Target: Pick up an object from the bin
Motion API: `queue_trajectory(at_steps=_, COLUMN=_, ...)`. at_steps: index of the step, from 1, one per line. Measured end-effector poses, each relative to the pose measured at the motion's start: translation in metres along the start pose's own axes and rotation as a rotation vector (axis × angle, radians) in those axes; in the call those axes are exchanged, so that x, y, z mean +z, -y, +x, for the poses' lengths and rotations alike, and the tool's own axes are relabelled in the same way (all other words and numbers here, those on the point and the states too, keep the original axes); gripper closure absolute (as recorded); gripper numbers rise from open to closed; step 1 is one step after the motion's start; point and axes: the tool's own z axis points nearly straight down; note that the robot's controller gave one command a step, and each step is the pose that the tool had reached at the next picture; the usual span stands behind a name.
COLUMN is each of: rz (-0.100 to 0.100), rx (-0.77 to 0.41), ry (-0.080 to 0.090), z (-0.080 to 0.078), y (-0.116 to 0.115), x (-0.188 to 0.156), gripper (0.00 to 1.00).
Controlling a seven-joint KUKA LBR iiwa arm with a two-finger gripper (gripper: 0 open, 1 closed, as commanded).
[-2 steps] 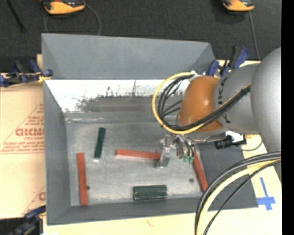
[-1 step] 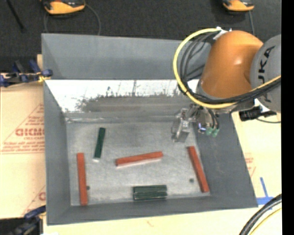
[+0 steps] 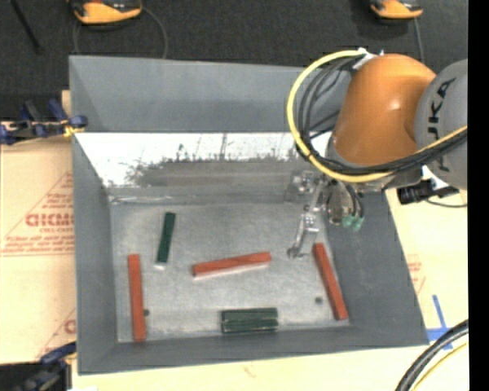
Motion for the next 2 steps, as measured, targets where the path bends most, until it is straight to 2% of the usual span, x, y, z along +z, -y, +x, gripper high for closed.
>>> queue_trajectory(at_steps=1, rz=-0.001, rx=-0.170, ry=-0.005, z=-0.018, y=-0.016, x=0.103, gripper=0.00)
queue_trajectory(at_steps=2, rz=-0.001, rx=-0.234, ry=-0.006, z=-0.003, y=-0.033, x=0.165, gripper=0.00)
